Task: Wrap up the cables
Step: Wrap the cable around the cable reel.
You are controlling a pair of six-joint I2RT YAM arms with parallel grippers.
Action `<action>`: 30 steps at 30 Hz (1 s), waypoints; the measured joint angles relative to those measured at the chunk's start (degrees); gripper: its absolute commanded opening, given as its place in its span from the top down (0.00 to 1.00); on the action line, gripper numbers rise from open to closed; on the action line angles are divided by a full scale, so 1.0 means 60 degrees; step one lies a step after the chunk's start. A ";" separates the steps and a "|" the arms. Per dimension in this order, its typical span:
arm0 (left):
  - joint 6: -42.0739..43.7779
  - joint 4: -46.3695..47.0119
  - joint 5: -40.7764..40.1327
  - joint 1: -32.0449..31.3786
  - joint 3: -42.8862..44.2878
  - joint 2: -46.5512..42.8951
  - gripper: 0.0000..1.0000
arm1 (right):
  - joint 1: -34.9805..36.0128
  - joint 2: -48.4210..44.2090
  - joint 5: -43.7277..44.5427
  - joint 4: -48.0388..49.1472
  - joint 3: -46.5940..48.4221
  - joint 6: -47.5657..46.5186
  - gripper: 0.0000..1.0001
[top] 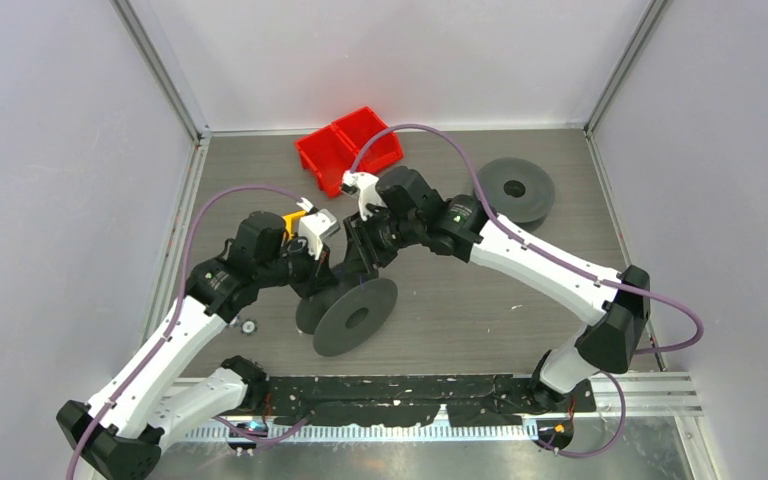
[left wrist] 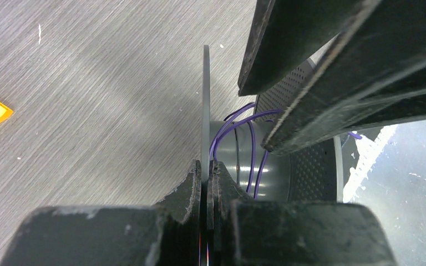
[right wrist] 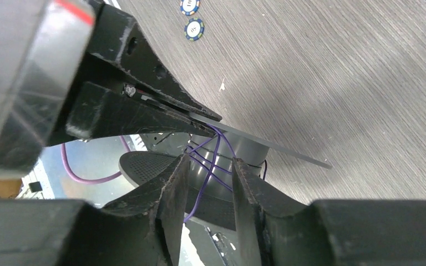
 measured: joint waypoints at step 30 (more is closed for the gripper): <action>-0.1621 0.2732 0.3544 0.1217 -0.1122 -0.2087 1.00 | -0.1111 -0.2779 -0.3344 1.3712 -0.7992 0.1071 0.95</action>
